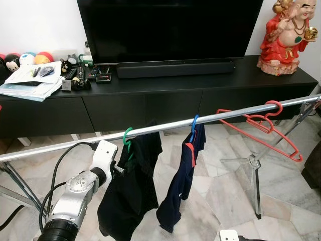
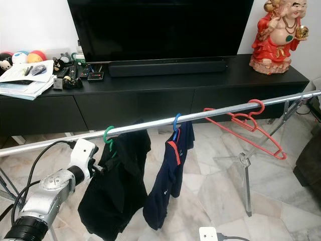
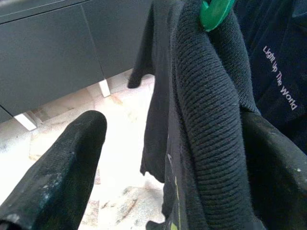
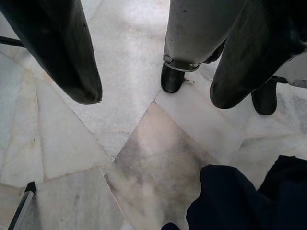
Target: Hang hanger
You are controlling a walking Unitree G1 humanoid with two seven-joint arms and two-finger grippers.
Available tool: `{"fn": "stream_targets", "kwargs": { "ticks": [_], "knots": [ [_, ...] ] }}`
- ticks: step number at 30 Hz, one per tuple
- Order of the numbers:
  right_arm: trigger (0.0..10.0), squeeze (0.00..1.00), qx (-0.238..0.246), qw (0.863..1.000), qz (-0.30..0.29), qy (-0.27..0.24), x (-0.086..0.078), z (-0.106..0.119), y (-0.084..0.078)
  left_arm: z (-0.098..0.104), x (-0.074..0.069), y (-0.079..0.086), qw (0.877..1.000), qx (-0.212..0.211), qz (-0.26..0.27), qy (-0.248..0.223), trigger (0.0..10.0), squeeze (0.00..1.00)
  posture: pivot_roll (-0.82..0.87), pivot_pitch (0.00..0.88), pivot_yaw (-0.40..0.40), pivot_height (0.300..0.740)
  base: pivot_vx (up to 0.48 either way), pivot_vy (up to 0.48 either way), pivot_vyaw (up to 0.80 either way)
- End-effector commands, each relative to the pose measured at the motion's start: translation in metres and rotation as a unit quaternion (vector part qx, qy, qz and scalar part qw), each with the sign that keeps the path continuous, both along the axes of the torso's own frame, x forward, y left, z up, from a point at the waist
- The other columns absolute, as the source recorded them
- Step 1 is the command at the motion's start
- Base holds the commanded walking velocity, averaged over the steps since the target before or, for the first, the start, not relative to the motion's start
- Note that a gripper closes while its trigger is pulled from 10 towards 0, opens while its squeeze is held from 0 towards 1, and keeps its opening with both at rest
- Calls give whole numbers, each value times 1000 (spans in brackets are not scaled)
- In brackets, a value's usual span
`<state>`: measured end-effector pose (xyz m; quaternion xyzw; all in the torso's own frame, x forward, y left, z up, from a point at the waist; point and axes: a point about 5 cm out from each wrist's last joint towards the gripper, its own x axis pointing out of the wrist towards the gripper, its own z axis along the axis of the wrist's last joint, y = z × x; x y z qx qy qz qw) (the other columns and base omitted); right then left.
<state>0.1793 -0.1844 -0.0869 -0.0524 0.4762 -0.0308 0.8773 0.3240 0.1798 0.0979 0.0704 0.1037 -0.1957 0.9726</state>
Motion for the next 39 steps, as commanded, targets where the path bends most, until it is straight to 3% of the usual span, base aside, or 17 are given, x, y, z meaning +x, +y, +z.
{"fn": "stream_targets", "kwargs": {
  "ticks": [1,2,3,4,13,16,20,21,23,25,27,28,34,39],
  "knots": [
    [10000,0,2,1000,-8,10,-6,-3,-2,3,-7,2,1000,-4,-10,-2,10000,1000,45,88,19,740,0,0,0],
    [10000,0,2,1000,-20,10,-8,-3,-5,8,-31,12,998,-32,-57,-2,10000,616,57,69,24,740,0,0,0],
    [10000,0,2,1000,-29,10,-10,-4,-7,14,-49,17,994,-47,-95,-5,10000,0,57,68,25,740,0,0,0],
    [10000,0,3,999,-38,11,-13,-5,-7,20,-67,20,989,-63,-136,-4,10000,0,59,67,27,740,0,0,0],
    [10000,0,6,999,-40,12,-15,-6,-5,24,-75,22,987,-68,-147,8,10000,0,61,62,31,740,0,0,0],
    [10000,0,6,999,-43,10,-14,-6,-5,30,-75,34,992,-48,-114,-5,10000,0,61,63,33,740,0,0,0],
    [10000,0,6,999,-46,10,-14,-5,-5,24,-68,59,1000,0,-21,-9,10000,0,66,69,38,740,0,0,0],
    [10000,0,5,999,-48,9,-14,-5,-5,14,-66,78,997,49,51,-8,10000,0,68,70,36,740,0,0,0],
    [10000,0,5,999,-50,9,-13,-5,-6,-2,-69,93,992,73,99,14,10000,0,67,71,37,740,0,0,0],
    [10000,0,5,999,-52,8,-13,-5,-6,-15,-73,95,990,79,112,45,10000,0,65,73,35,740,0,0,0],
    [10000,0,4,998,-55,8,-13,-5,-7,-30,-77,92,987,89,108,77,10000,0,68,69,36,740,0,0,0],
    [10000,0,3,998,-57,8,-13,-5,-7,-48,-82,88,984,94,106,108,10000,0,65,70,35,740,0,0,0],
    [10000,0,3,998,-60,5,-11,-4,-8,-95,-93,72,973,70,122,183,10000,0,60,67,28,740,0,0,0],
    [10000,0,5,998,-61,-1,-8,-2,-9,-136,-111,67,947,60,164,271,10000,0,59,62,21,740,0,0,0]
  ]
}}
